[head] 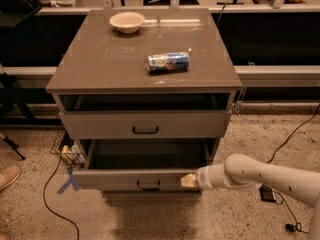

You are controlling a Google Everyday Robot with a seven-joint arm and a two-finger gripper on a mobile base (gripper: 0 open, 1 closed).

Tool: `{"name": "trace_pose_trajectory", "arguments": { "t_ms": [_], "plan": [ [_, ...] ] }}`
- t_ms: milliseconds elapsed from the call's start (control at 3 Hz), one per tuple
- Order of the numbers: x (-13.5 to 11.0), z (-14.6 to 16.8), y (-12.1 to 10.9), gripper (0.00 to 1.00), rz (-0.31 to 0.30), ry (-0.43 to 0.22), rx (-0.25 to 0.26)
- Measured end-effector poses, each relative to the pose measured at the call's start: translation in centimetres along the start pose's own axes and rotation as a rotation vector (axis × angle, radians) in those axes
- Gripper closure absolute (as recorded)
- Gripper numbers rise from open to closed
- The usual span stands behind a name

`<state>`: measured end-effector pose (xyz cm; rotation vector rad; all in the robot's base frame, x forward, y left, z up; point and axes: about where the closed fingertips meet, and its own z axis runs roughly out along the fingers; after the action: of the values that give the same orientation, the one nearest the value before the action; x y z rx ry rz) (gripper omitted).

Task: Close middle drawer

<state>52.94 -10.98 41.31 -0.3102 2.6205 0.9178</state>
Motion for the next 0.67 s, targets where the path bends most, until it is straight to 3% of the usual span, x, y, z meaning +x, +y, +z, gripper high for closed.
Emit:
{"name": "trace_pose_trajectory", "arguments": {
  "t_ms": [333, 667],
  "plan": [
    [-3.40, 0.66, 0.01, 1.00, -0.026, -0.047, -0.018],
    [-3.39, 0.66, 0.01, 1.00, -0.026, -0.047, -0.018]
  ]
}}
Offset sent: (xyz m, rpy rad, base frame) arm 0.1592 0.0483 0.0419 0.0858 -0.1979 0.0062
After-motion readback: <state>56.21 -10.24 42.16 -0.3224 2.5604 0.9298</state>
